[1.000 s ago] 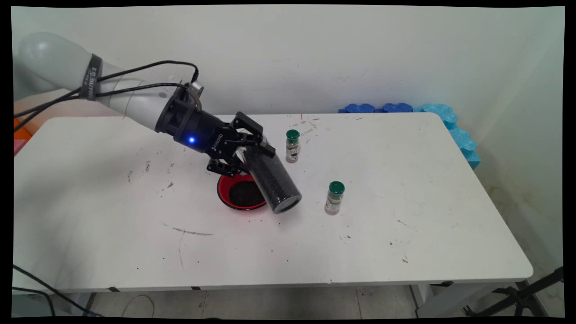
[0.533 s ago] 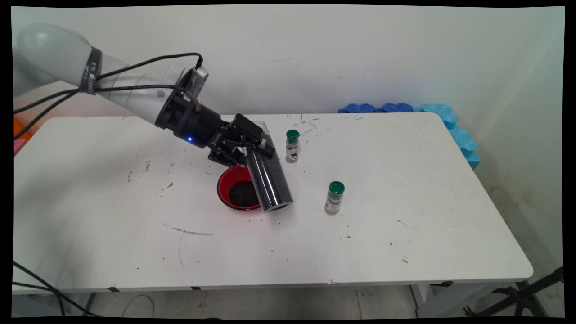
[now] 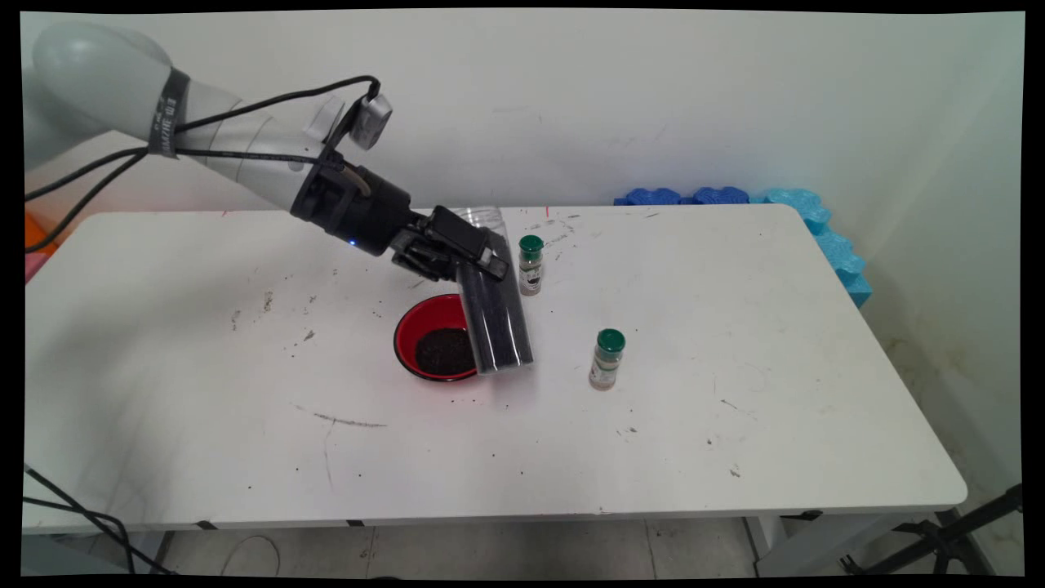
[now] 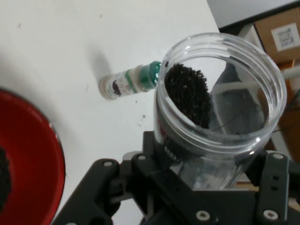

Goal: Pour the black seasoning powder in the red bowl

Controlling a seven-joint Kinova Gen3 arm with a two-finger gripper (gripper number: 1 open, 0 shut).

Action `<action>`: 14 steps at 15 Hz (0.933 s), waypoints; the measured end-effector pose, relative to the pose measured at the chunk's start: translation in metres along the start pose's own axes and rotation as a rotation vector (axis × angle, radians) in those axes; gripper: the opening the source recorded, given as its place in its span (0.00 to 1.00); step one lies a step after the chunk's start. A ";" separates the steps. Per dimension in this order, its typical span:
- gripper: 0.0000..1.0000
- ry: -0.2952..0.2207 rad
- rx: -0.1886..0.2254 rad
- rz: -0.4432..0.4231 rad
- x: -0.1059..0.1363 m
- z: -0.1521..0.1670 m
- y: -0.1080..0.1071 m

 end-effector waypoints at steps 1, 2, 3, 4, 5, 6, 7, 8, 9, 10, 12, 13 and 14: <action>0.00 0.001 0.001 0.061 0.001 0.001 0.003; 0.00 0.001 0.003 0.114 0.001 0.002 0.006; 0.00 0.000 0.004 0.178 0.001 0.003 0.009; 0.00 -0.003 0.005 0.243 0.001 0.004 0.012; 0.00 -0.007 0.005 0.299 0.000 0.005 0.015; 0.00 -0.011 0.004 0.365 -0.001 0.007 0.018; 0.00 -0.016 0.005 0.423 -0.001 0.008 0.021; 0.00 -0.023 0.006 0.489 -0.003 0.010 0.024; 0.00 -0.027 0.007 0.528 -0.003 0.011 0.026; 0.00 -0.033 0.008 0.584 -0.004 0.012 0.028; 0.00 -0.048 0.013 0.705 -0.006 0.016 0.033; 0.00 -0.054 0.016 0.750 -0.007 0.017 0.034; 0.00 -0.063 0.020 0.797 -0.009 0.019 0.036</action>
